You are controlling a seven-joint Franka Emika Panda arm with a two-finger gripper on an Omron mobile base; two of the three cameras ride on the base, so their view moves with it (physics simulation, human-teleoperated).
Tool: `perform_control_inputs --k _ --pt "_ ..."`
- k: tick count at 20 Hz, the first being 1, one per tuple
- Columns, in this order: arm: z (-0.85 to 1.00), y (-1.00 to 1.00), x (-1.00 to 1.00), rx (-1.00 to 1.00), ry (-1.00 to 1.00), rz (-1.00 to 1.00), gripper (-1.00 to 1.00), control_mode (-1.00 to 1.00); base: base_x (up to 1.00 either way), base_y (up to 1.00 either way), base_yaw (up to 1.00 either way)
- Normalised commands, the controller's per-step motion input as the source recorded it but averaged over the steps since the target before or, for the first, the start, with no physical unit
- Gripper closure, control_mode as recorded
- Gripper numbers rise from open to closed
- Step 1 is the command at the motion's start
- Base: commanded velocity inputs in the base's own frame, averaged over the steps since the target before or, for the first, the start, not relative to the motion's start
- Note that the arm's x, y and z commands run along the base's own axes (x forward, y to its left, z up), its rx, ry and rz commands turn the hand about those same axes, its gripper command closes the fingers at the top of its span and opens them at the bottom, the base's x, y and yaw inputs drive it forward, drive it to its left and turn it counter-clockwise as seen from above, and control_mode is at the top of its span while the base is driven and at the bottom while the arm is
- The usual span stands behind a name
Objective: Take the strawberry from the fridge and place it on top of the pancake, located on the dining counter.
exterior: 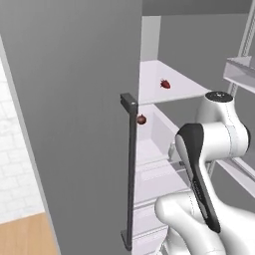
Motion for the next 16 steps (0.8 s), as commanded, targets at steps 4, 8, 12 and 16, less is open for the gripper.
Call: perform_control_inputs --k 4,8,12,16 --pt "0.00 0.00 0.00 0.00 0.00 0.00 -1.00 1.00 0.24 -0.41 0.04" --pt "0.00 0.00 0.00 0.00 0.00 0.00 -1.00 1.00 0.19 -0.41 0.02" --pt "0.00 0.00 0.00 0.00 0.00 0.00 -1.00 1.00 0.20 -0.15 0.00" --pt "0.00 0.00 0.00 0.00 0.00 0.00 -1.00 1.00 0.10 0.00 0.00"
